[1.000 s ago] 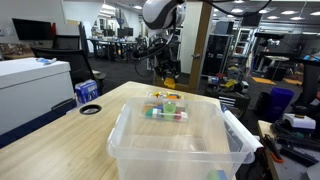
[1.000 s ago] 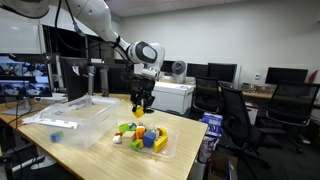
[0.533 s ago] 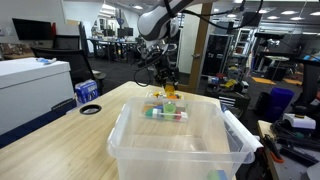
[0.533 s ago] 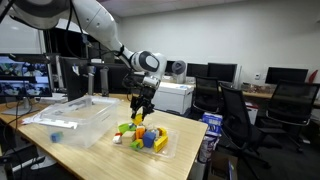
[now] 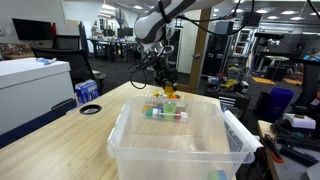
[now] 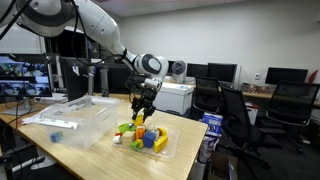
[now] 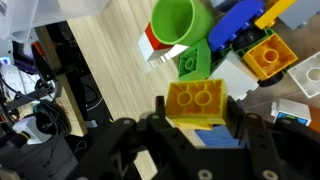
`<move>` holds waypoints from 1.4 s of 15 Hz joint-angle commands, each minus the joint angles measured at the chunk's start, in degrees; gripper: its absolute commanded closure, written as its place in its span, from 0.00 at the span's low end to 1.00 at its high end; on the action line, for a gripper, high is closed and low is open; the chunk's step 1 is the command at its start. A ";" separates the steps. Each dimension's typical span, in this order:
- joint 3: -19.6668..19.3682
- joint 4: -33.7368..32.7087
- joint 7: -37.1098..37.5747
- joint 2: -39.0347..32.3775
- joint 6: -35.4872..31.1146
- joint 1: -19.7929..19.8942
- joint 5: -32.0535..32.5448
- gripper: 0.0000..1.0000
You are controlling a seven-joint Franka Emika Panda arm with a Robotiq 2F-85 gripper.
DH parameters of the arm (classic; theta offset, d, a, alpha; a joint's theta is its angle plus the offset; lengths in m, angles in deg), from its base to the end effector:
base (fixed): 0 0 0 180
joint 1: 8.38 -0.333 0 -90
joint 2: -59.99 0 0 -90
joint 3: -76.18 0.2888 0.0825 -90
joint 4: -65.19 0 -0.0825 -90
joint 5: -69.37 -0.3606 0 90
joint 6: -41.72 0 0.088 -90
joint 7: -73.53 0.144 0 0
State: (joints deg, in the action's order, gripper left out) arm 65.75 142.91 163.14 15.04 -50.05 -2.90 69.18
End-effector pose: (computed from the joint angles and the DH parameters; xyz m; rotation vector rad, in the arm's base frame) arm 0.5938 -0.1543 0.1914 1.6386 -2.1190 -0.4670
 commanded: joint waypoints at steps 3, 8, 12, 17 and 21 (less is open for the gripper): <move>-1.57 -4.36 6.33 -1.57 3.68 -0.82 0.04 0.67; -1.49 -5.71 7.07 -1.88 2.57 -1.03 0.98 0.67; -2.12 -6.00 8.88 -2.81 3.27 -1.47 2.28 0.67; -1.70 -5.74 10.17 -4.28 3.09 -1.18 1.90 0.67; -1.44 -5.23 10.43 -4.89 3.15 -1.86 1.66 0.04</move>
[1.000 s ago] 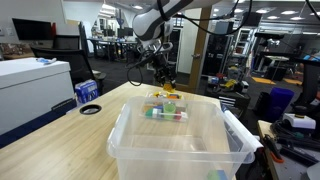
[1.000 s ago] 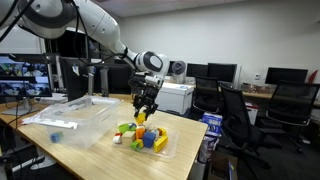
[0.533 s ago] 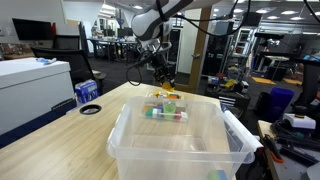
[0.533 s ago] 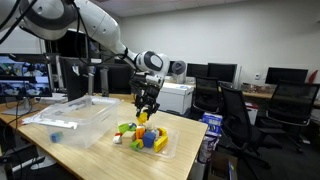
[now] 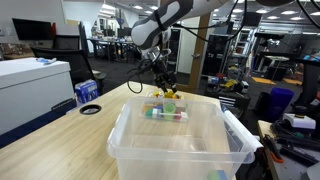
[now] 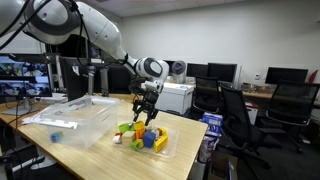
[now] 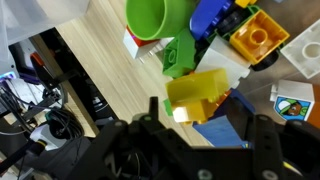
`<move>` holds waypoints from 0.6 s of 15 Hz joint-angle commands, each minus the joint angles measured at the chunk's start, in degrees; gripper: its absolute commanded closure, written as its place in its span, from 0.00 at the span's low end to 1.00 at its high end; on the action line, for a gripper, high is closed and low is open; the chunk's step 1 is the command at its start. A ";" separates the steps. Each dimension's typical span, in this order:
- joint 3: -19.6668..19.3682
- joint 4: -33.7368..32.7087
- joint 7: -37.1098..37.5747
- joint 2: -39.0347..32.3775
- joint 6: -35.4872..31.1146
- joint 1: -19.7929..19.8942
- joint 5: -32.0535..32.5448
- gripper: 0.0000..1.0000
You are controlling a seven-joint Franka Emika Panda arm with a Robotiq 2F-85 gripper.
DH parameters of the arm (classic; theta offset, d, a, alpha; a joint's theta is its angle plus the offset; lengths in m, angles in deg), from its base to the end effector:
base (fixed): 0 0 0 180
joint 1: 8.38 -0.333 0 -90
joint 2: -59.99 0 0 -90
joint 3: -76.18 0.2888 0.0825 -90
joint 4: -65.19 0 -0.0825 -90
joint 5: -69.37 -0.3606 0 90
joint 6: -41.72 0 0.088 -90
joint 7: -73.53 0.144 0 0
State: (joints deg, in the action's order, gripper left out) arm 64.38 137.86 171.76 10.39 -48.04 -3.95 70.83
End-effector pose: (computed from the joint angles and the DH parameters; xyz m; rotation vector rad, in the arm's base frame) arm 0.6010 -0.1586 0.1750 1.4474 -2.1673 -0.3832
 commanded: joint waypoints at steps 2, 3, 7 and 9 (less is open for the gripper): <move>-0.06 -0.03 2.00 -0.42 1.47 -1.25 0.00 0.00; -0.03 0.22 2.12 -0.24 1.39 -1.50 -0.05 0.00; 0.97 3.95 1.50 5.51 1.46 -4.58 0.74 0.00; 1.99 7.45 0.01 10.66 -0.28 -7.51 2.25 0.00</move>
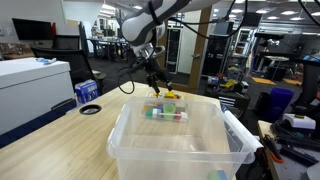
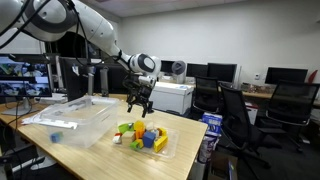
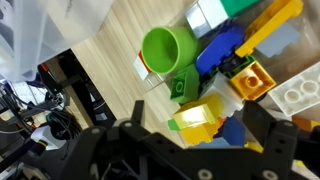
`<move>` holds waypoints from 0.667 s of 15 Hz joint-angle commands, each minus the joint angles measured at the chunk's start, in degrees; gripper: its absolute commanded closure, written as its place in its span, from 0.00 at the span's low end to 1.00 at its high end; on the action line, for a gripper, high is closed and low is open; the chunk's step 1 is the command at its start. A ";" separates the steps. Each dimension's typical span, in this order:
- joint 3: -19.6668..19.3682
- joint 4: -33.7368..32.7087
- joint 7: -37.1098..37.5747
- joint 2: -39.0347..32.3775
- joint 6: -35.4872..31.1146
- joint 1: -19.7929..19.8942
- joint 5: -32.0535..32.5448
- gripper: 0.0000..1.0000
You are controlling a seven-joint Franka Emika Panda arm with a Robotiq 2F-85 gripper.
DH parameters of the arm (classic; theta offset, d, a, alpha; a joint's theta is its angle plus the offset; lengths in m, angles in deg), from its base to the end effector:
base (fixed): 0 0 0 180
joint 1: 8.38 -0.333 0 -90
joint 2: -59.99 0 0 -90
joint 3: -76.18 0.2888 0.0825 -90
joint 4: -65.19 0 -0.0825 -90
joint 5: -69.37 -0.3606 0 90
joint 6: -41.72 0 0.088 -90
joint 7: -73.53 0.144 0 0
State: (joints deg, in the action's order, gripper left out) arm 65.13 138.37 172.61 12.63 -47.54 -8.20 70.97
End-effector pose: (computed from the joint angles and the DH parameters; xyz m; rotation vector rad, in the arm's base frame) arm 0.6138 -0.1071 0.1948 1.5293 -2.1287 -0.3451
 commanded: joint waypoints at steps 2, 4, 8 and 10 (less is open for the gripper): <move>2.66 10.66 -3.26 13.14 -3.03 -6.31 4.99 0.00; 4.97 16.17 -3.75 18.61 -5.12 -9.23 6.57 0.00; 10.62 26.83 -4.58 25.73 -14.91 -12.84 5.13 0.00; 13.01 32.96 -5.74 28.06 -22.79 -13.42 4.19 0.00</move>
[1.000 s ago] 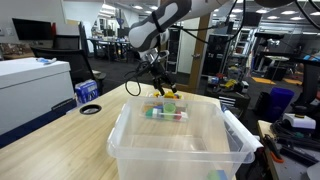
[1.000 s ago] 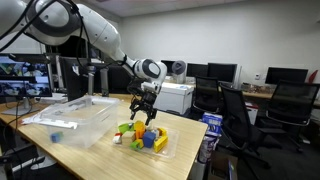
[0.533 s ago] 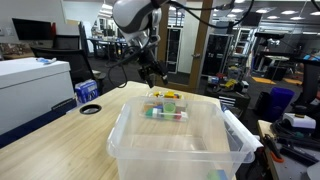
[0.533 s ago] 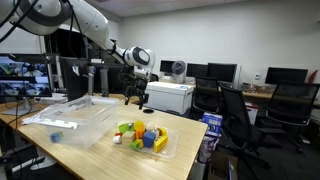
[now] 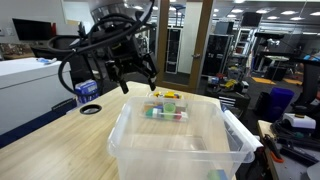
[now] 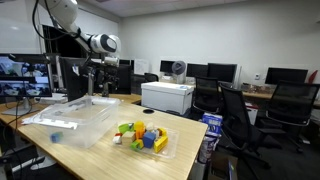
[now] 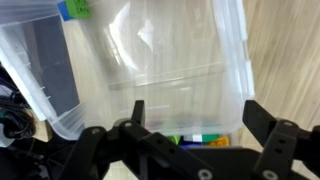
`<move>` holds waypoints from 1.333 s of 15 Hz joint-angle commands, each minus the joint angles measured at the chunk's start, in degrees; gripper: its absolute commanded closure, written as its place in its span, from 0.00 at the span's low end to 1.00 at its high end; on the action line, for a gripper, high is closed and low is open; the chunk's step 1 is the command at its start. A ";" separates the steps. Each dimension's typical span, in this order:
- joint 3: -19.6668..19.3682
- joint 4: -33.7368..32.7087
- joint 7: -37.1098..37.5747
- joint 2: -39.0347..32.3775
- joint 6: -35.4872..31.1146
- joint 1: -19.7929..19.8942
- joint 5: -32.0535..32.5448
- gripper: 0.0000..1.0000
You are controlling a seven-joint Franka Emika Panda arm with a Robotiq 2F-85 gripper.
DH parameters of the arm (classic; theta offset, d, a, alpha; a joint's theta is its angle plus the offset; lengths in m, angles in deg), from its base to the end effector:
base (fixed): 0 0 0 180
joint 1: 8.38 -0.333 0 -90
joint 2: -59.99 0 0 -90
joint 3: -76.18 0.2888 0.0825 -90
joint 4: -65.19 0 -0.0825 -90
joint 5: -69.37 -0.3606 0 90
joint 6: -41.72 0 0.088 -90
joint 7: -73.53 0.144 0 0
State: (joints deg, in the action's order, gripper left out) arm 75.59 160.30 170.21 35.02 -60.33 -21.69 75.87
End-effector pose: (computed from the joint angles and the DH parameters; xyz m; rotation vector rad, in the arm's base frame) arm 0.5781 0.1167 0.2872 2.1337 -1.8410 -0.1298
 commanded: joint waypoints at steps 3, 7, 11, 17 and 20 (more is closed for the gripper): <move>5.43 20.79 -8.90 7.76 -21.92 0.91 -3.83 0.00; 7.39 33.78 -20.91 12.08 -34.88 2.40 -10.45 0.00; 6.31 37.38 -28.29 15.68 -39.29 2.12 -8.23 0.00; 6.14 31.00 -33.45 18.72 -33.40 1.21 -1.86 0.00; 6.57 28.67 -33.74 19.34 -24.11 1.89 -3.62 0.00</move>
State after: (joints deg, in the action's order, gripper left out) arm 81.70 189.69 138.43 52.80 -91.21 -20.63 73.37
